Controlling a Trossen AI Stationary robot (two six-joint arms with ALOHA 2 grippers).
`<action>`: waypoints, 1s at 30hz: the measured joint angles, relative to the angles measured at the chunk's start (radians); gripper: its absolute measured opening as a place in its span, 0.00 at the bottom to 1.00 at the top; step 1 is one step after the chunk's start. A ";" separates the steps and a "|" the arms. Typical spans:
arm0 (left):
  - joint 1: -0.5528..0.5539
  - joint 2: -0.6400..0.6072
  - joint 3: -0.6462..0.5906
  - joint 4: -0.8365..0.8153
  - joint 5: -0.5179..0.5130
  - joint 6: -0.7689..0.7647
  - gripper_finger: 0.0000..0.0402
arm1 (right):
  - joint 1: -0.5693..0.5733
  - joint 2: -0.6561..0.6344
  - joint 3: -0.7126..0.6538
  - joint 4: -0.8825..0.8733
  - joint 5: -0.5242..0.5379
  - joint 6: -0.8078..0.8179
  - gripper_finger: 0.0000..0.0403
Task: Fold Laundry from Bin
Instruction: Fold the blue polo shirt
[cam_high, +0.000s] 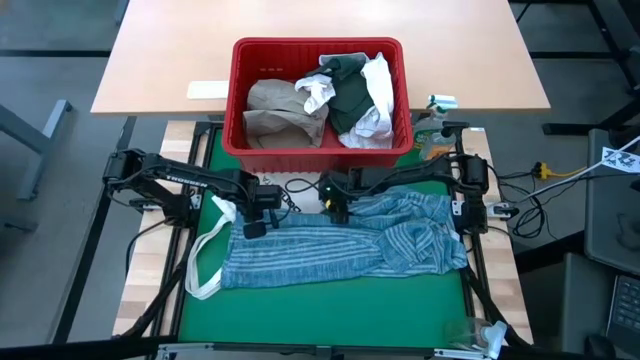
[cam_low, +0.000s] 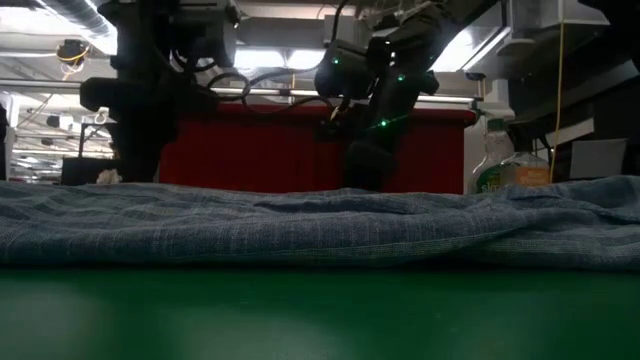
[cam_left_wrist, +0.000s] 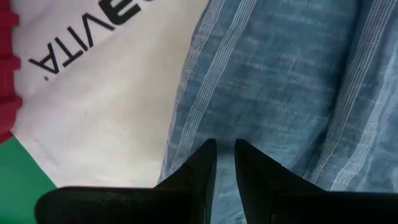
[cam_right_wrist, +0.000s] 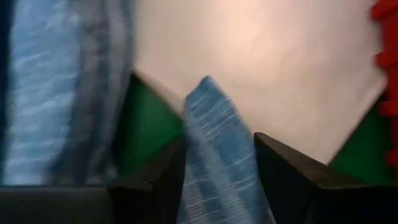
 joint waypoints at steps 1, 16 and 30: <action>0.000 0.000 0.000 0.003 0.000 0.000 0.14 | 0.000 0.000 0.000 -0.009 -0.013 -0.001 0.44; 0.014 0.000 0.000 0.076 -0.005 -0.022 0.14 | 0.002 -0.044 0.055 -0.086 -0.011 -0.001 0.02; 0.137 0.000 0.000 0.093 -0.009 -0.023 0.14 | -0.001 -0.163 0.312 -0.388 0.266 0.000 0.01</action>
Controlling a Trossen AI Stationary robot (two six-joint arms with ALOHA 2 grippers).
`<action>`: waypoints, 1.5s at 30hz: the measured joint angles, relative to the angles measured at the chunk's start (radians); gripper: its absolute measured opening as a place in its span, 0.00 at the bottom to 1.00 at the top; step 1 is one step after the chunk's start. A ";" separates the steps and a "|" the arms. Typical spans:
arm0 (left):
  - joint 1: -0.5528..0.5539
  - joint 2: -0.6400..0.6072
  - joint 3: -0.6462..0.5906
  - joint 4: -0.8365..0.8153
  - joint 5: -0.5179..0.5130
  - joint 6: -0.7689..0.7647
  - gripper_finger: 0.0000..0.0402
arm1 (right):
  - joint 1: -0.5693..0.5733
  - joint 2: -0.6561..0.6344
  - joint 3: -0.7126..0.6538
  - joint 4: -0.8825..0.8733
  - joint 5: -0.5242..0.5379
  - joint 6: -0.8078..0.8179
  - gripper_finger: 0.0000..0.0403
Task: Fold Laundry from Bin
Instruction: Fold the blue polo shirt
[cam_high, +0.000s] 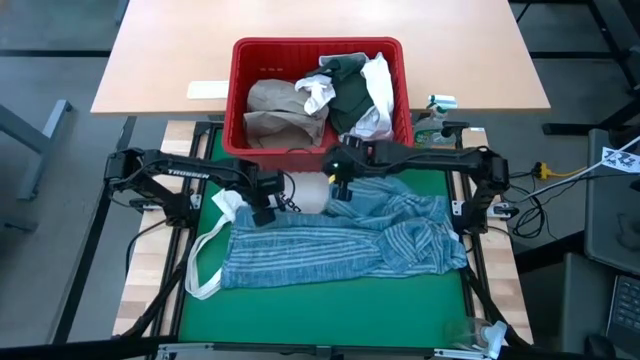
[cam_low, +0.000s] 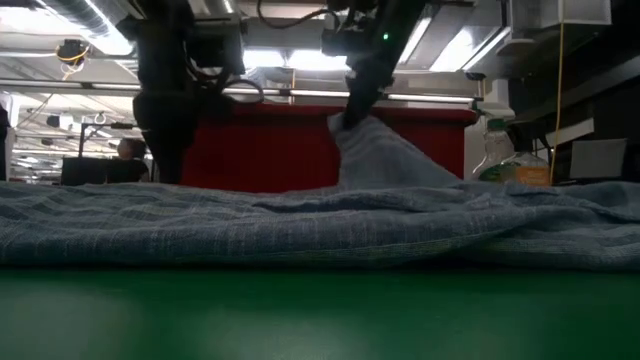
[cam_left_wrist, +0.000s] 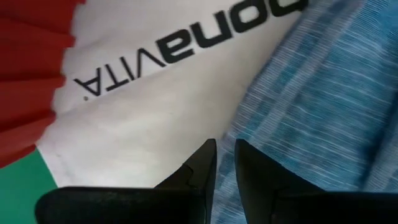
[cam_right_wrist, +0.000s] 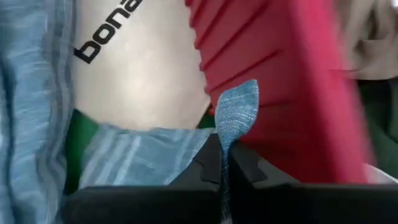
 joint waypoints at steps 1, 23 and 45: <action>0.005 0.000 0.000 0.001 0.000 0.003 0.14 | 0.001 -0.009 0.011 -0.014 0.003 0.000 0.01; 0.016 0.000 0.000 0.236 0.000 0.008 0.14 | 0.003 -0.251 0.049 -0.357 0.270 0.241 0.00; -0.154 0.000 -0.119 0.119 0.184 -0.070 0.14 | 0.003 -0.328 -0.027 -0.632 0.352 0.531 0.00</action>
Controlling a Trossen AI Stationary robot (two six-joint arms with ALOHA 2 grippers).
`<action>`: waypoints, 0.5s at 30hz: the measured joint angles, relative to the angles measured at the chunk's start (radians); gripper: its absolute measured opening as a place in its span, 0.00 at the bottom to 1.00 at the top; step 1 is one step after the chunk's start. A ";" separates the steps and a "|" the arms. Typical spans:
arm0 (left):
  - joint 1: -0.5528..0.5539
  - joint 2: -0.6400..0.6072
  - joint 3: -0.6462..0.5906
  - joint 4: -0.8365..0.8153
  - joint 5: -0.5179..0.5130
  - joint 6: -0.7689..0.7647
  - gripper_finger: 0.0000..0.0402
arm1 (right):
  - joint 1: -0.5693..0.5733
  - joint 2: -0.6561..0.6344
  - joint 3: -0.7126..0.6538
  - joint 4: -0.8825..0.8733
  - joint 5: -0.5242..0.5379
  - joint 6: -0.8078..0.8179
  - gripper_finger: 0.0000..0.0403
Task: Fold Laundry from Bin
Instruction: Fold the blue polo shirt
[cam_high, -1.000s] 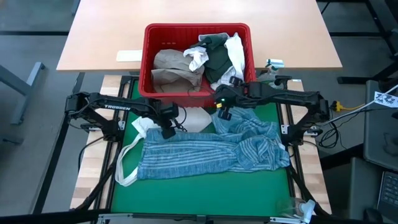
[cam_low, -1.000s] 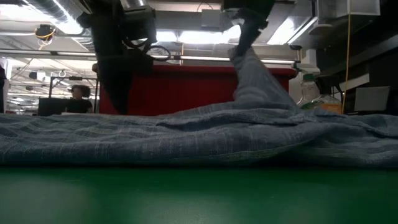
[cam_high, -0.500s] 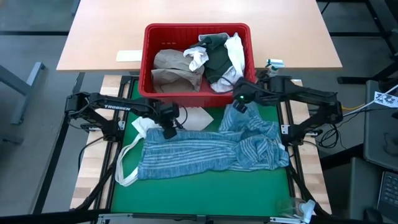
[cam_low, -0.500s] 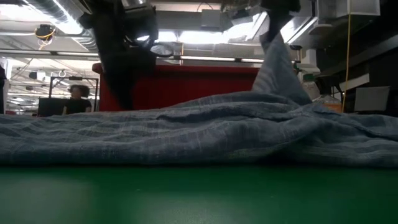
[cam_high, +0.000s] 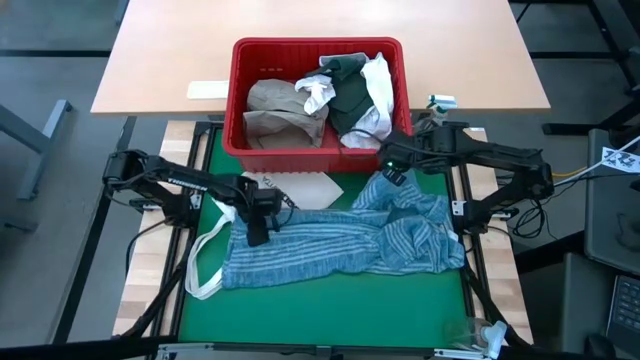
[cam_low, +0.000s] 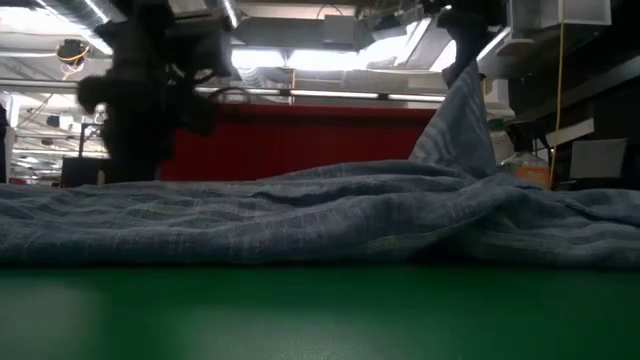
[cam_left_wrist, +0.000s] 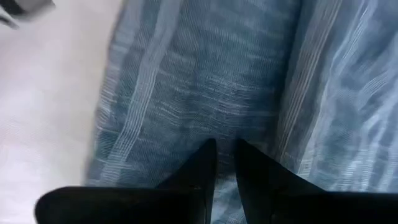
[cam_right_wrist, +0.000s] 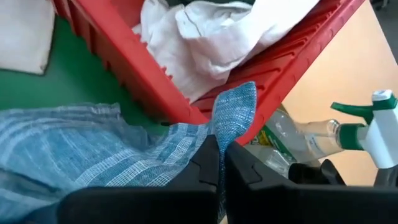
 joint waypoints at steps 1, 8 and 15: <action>-0.009 0.000 -0.020 0.006 0.000 -0.024 0.14 | 0.000 0.000 -0.009 0.000 0.000 0.000 0.00; -0.065 -0.006 -0.145 0.012 0.000 -0.116 0.14 | 0.000 0.000 -0.060 -0.002 0.000 0.027 0.00; -0.072 0.001 -0.110 -0.112 0.004 -0.164 0.14 | 0.000 0.000 -0.076 -0.025 0.000 0.048 0.00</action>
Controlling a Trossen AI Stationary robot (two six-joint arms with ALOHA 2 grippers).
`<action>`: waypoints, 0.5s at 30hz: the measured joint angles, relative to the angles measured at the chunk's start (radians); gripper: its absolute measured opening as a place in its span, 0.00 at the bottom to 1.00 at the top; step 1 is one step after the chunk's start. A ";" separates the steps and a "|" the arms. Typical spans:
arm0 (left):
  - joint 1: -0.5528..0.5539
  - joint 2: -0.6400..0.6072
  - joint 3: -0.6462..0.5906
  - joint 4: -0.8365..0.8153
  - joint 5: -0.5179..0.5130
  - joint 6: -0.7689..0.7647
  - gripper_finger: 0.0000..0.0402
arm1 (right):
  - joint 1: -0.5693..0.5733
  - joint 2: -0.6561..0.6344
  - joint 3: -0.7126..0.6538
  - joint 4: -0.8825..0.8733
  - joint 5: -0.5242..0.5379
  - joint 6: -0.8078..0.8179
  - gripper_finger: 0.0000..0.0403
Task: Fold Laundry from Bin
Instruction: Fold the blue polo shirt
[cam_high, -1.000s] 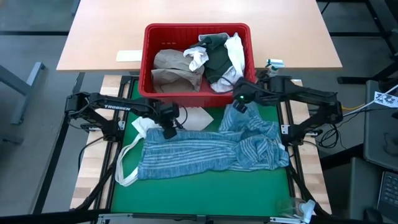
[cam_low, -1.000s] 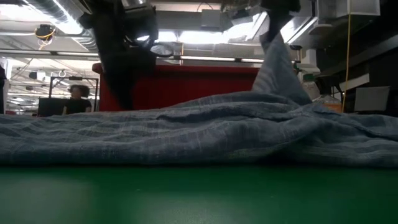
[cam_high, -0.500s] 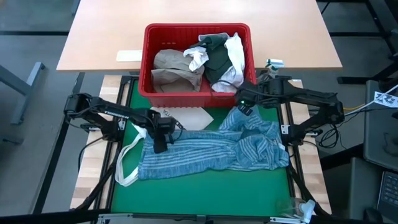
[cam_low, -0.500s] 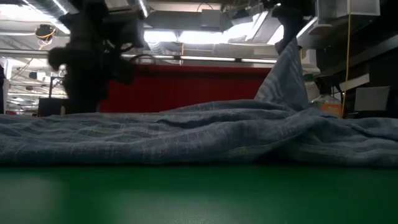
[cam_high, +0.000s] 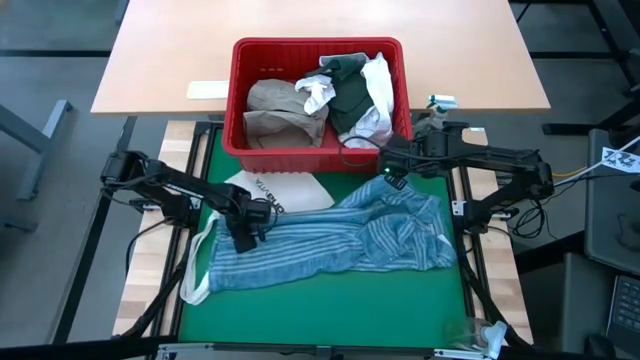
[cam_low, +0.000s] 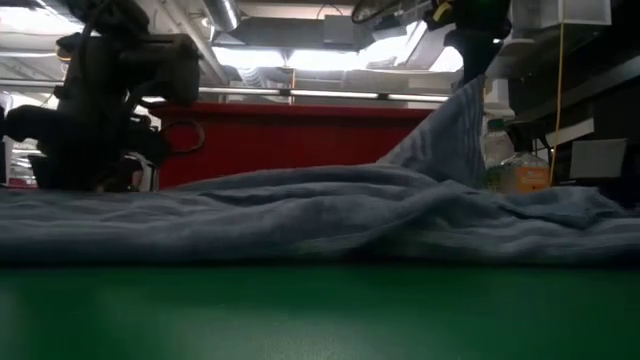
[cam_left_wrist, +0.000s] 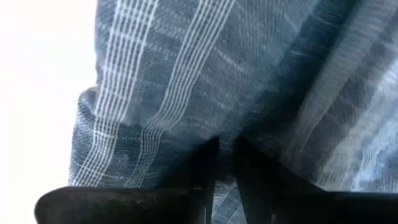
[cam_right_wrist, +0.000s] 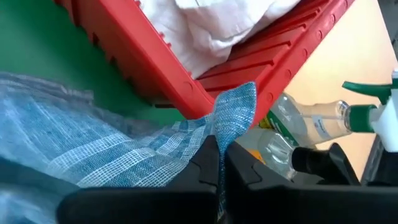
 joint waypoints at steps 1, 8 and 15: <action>0.000 0.003 0.014 -0.021 -0.007 0.004 0.14 | 0.000 0.000 0.000 -0.007 0.000 0.002 0.00; 0.001 0.002 0.144 -0.110 -0.012 0.083 0.14 | 0.000 0.000 0.000 -0.010 0.000 0.003 0.00; 0.002 0.001 0.259 -0.122 -0.027 0.146 0.14 | 0.000 0.000 0.000 -0.010 0.000 -0.003 0.00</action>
